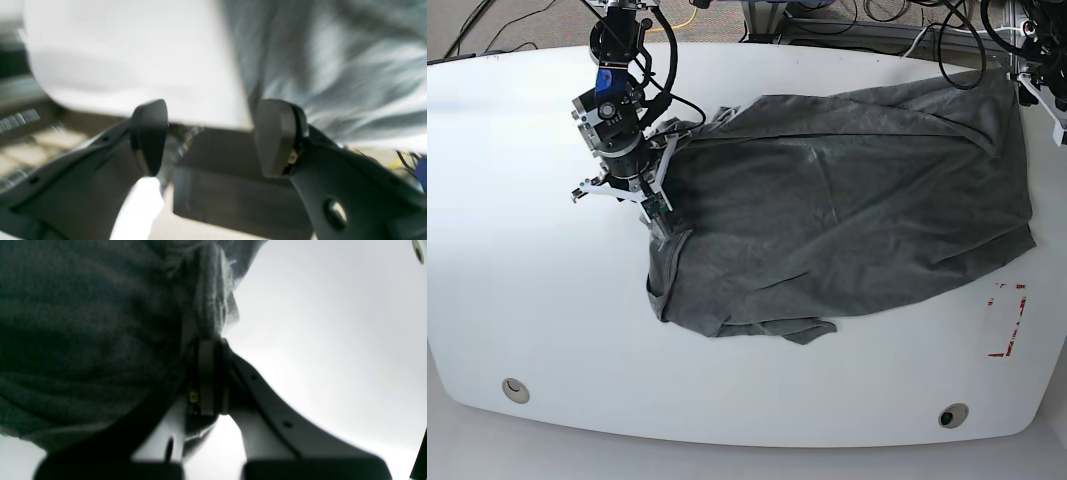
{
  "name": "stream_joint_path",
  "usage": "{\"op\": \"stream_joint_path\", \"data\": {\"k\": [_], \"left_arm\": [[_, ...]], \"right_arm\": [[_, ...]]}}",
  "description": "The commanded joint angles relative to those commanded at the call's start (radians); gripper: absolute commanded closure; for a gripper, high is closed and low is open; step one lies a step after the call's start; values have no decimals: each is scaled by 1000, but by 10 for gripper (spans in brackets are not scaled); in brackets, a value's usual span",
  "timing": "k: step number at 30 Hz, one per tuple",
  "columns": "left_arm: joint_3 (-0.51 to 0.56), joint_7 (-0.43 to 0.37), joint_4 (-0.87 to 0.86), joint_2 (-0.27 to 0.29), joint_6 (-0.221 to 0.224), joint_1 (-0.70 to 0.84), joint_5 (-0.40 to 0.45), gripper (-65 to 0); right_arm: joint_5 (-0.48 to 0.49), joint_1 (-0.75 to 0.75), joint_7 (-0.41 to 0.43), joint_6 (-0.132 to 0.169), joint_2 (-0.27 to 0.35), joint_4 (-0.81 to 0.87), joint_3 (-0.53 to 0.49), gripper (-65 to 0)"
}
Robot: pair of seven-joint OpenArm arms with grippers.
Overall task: Layout the t-shirt on the table in an organized manner, then fold the t-shirt properly
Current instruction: 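Pull the held edge away from the right gripper with the left gripper, then regrasp the shirt edge with the left gripper and hold it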
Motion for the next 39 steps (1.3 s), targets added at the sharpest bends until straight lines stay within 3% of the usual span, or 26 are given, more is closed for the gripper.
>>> {"op": "stream_joint_path", "data": {"k": [6, 14, 29, 31, 36, 39], "left_arm": [[3, -2, -71, 2, 0, -6, -5, -397], [52, -2, -77, 12, 0, 0, -112, -397], [170, -2, -81, 14, 0, -5, -114, -390], [183, -2, -81, 14, 0, -5, -114, -346], [196, -2, -81, 14, 0, -6, -114, -163], [196, -2, -81, 14, 0, -6, -114, -122]], "right_arm": [[2, 0, 0, 0, 0, 0, 0, 0], [2, 0, 0, 0, 0, 0, 0, -2], [2, 0, 0, 0, 0, 0, 2, -2], [2, 0, 0, 0, 0, 0, 3, -2], [2, 0, 0, 0, 2, 0, 6, -2], [2, 0, 0, 0, 2, 0, 6, -2]]}}
